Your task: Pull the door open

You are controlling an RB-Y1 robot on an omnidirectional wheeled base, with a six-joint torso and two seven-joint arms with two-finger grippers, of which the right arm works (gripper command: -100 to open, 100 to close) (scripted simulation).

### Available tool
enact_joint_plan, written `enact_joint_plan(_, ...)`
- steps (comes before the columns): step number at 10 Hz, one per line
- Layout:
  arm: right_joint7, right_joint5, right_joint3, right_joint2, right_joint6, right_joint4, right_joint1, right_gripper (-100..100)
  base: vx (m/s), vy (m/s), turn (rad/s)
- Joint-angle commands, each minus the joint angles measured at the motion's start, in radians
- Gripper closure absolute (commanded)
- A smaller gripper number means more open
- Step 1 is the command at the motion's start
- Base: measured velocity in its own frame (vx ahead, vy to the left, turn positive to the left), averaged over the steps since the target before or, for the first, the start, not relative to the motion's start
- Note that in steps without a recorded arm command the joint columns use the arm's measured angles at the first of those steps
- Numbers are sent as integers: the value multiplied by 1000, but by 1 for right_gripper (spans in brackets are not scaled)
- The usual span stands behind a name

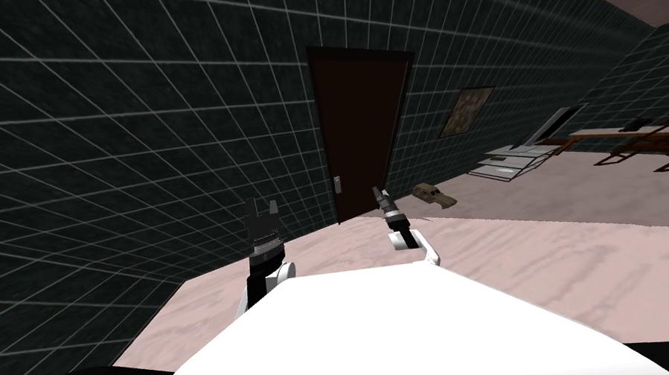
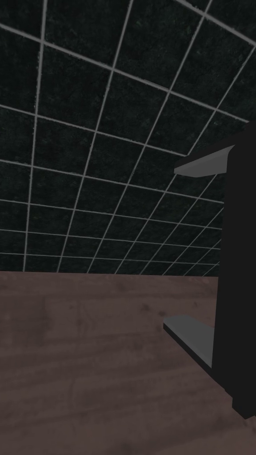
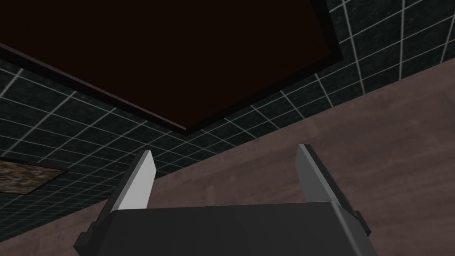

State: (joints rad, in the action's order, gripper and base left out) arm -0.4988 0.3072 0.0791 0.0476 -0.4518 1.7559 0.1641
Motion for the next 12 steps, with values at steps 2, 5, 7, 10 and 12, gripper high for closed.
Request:
enact_joint_plan(2, -55, 31, 11, 6, 6, -71, -43, -100, 107, 22, 25)
enact_joint_plan(5, -120, 67, 23, 8, 9, -170, -96, -100, 97, 11, 32)
enact_joint_plan(7, -142, 79, 27, 7, 10, -202, -114, -100, 85, 16, 17)
enact_joint_plan(10, -206, 114, 40, 4, 14, -295, -167, -100, 73, 14, 25)
enact_joint_plan(12, -248, 138, 48, 0, 16, -356, -202, -100, 101, 25, 30)
